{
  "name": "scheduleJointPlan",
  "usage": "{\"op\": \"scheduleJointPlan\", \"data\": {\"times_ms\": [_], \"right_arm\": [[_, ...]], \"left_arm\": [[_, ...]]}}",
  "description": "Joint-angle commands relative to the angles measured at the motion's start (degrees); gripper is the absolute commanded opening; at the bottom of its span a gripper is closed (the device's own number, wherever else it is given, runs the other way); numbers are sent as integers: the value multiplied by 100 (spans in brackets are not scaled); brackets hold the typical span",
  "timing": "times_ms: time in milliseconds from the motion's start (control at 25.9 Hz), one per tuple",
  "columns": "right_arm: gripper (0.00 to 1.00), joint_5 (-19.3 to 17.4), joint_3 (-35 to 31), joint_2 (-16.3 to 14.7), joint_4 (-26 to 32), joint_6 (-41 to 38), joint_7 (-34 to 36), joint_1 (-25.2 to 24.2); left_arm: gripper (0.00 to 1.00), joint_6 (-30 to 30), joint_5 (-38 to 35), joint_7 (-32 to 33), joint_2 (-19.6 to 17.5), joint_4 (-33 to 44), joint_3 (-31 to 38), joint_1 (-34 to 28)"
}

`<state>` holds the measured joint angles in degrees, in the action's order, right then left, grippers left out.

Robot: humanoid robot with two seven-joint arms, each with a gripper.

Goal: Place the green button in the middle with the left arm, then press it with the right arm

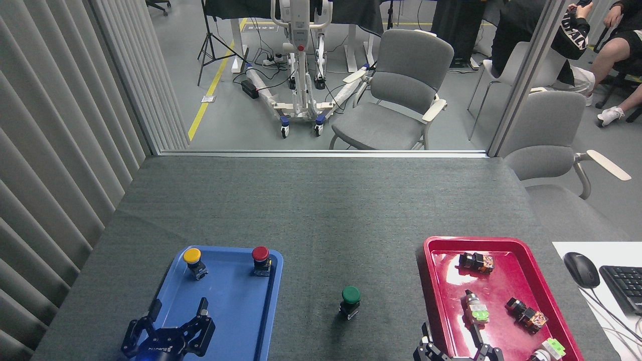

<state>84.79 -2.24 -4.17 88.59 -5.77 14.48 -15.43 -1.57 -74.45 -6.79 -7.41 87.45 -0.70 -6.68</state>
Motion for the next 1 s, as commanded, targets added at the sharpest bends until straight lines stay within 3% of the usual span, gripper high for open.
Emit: {"op": "scheduleJointPlan", "data": {"times_ms": [0,502,695,965], "right_arm": [[100,2,-22,4,35,58,46,-92],[100,2,-154,-5,-52,67,46,-4],[100,20,-163,-40,-44,67,46,-13],[100,20,-163,-181,-44,67,46,-4]], "left_arm": [[100,-1,1,3,3,0,0,0],[100,-10,1,-15,3,9,-9,-35],[100,-80,-8,-595,3,9,0,-351],[100,-80,1,-683,-6,-9,123,-422]]}}
